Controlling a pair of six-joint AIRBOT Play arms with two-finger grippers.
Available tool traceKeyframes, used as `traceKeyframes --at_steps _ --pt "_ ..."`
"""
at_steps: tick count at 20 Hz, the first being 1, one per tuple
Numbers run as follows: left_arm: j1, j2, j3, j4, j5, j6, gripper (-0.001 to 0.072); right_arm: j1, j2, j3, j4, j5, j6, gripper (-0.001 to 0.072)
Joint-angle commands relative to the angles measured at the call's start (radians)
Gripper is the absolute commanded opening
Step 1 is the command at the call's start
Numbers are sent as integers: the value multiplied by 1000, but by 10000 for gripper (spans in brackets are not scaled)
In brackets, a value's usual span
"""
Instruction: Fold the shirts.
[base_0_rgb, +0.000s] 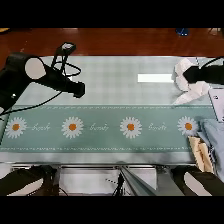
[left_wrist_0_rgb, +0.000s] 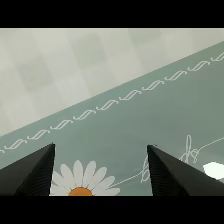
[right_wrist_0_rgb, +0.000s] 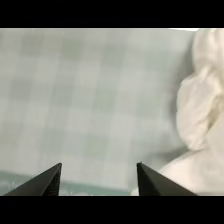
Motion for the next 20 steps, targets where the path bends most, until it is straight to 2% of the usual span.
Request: traceKeyframes --at_steps 1,2,5,10,13,17,18,19,20 --pt "8 -10 1 3 56 64 708 -60 -46 1 -236 -364 216 507" --pt "14 -10 4 4 66 63 708 -98 -78 1 -269 -406 256 508" --pt "19 -8 14 4 69 63 708 -216 -217 1 -241 -414 262 594" --pt "19 -8 13 4 61 63 708 -287 -441 1 -164 -414 262 594" --pt "19 -8 13 3 59 63 707 -285 -542 1 -154 -462 262 594" --pt "19 -8 13 2 49 63 707 -285 -647 1 -71 -583 261 592" --pt "19 -8 13 2 50 63 708 -285 -663 1 -35 -610 261 554" --pt "19 -8 13 2 50 63 707 -285 -672 1 2 -632 261 379" --pt "19 -8 14 3 50 63 707 -285 -667 1 38 -634 261 157"
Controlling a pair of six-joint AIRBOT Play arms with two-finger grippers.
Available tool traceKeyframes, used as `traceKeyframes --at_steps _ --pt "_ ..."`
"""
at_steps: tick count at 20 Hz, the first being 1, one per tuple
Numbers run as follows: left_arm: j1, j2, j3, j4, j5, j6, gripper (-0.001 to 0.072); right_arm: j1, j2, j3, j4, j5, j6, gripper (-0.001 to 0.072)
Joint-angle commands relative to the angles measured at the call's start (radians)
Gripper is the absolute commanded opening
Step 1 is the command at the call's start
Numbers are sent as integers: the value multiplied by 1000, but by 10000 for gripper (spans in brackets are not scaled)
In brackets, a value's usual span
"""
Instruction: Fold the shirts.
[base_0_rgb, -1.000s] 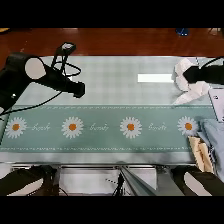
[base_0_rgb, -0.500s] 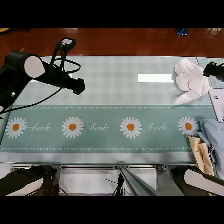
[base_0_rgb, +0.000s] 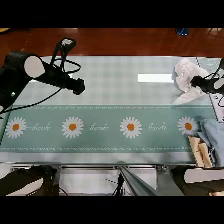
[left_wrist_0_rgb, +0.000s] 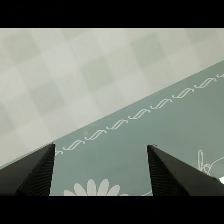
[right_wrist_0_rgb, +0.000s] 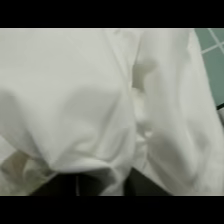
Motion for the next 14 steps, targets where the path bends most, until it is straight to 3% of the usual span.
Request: traceKeyframes --at_steps 1,5,11,14 --pt "1 2 6 0 -6 0 707 -2 -19 1 138 -68 -1 44" --pt "1 7 112 0 -12 0 706 4 208 1 198 -64 -58 31" --pt "1 47 416 0 -143 0 707 111 757 8 227 -51 -187 31" --pt "1 96 544 -3 -193 0 707 180 937 79 225 43 -188 31"
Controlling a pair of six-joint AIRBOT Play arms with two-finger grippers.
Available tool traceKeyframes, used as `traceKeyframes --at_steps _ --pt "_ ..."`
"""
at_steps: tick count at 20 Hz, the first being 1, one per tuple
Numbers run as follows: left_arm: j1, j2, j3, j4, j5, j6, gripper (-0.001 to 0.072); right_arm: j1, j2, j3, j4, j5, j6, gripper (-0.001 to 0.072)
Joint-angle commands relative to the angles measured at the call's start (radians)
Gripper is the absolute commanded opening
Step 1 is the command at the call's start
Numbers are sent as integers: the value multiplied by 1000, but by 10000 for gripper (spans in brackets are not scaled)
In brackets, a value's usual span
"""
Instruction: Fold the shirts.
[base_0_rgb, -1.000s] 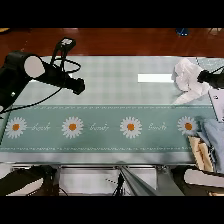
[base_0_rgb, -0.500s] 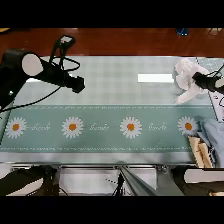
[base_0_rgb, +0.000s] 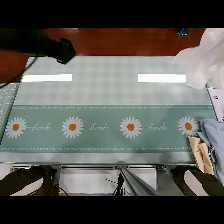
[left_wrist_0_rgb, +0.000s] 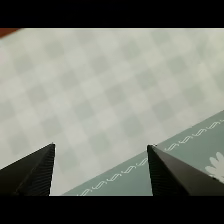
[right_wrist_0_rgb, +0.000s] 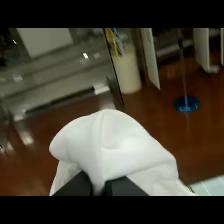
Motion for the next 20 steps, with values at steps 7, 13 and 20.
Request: traceKeyframes --at_steps 7,13,20 --pt "1 193 157 -3 -111 0 707 83 276 252 21 407 -27 31" --pt "1 194 133 -3 -283 -3 706 84 186 253 314 756 -111 31" --pt "1 193 -12 -3 -283 -4 706 453 -83 253 275 696 -109 30"
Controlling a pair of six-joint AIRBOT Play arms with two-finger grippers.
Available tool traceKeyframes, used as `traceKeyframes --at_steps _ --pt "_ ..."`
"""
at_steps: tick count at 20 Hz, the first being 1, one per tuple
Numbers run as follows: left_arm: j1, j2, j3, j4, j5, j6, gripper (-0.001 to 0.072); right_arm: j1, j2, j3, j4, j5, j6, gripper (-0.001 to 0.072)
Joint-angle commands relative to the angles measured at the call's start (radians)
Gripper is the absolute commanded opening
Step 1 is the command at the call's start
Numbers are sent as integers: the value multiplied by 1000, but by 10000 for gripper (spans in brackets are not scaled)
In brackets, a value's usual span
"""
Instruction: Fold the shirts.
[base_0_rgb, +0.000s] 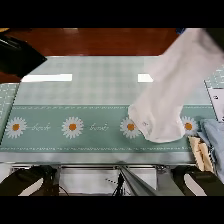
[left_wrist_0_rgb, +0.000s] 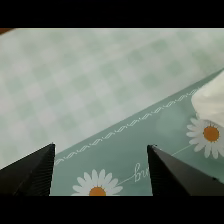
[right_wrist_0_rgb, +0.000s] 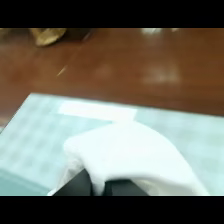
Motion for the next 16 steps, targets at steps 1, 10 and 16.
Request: traceKeyframes --at_steps 1,10,16 --pt "1 1 -84 2 -11 0 707 262 -163 1 -69 -79 -3 31" --pt "2 0 -326 5 24 0 706 488 -511 1 -184 -138 -3 449" --pt "2 -52 -631 -1 285 -1 706 183 -324 1 -508 133 -10 488"
